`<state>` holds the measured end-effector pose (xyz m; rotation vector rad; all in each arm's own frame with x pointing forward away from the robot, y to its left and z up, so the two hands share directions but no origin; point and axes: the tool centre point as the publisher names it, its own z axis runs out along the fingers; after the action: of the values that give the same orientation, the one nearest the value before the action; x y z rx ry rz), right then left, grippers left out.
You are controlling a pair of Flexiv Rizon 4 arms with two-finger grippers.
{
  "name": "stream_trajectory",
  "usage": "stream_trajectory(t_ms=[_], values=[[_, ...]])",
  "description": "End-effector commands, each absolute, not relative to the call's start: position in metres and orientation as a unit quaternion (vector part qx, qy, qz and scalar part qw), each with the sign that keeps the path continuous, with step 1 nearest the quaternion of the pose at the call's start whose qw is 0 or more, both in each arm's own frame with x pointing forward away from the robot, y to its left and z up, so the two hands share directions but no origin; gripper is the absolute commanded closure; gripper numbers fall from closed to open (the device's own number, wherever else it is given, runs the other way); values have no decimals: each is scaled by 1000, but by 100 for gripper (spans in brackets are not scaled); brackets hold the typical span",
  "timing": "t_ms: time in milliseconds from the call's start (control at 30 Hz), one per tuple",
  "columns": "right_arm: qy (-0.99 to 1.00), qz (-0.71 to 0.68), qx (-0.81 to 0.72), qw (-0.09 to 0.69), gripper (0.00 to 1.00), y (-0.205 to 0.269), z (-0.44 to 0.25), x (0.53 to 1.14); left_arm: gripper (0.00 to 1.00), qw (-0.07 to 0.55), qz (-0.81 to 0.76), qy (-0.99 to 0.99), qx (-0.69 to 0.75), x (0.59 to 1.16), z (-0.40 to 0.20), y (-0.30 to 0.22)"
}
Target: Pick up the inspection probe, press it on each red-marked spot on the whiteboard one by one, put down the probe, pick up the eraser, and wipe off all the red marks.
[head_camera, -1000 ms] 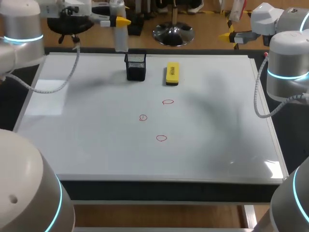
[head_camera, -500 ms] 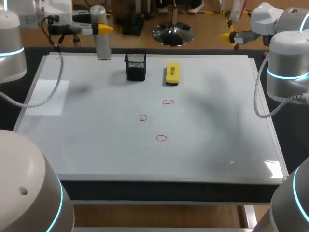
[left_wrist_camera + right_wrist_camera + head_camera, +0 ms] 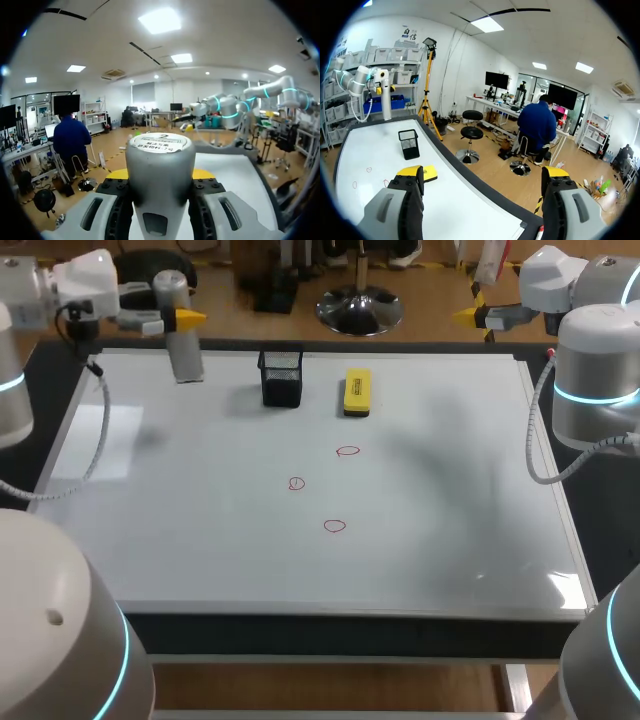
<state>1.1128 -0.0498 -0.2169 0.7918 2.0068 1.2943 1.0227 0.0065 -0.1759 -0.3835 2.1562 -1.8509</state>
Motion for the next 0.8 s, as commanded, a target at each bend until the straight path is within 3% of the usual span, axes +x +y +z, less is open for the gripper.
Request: stream_trajectory(t_ms=[33,800], values=[[759,490,299,308,0,-50,-217,1113,100,207,-628,725,-190,1003,-181,17],[759,490,299,308,0,-50,-217,1113,100,222,-586,742,-240,984,-201,52]])
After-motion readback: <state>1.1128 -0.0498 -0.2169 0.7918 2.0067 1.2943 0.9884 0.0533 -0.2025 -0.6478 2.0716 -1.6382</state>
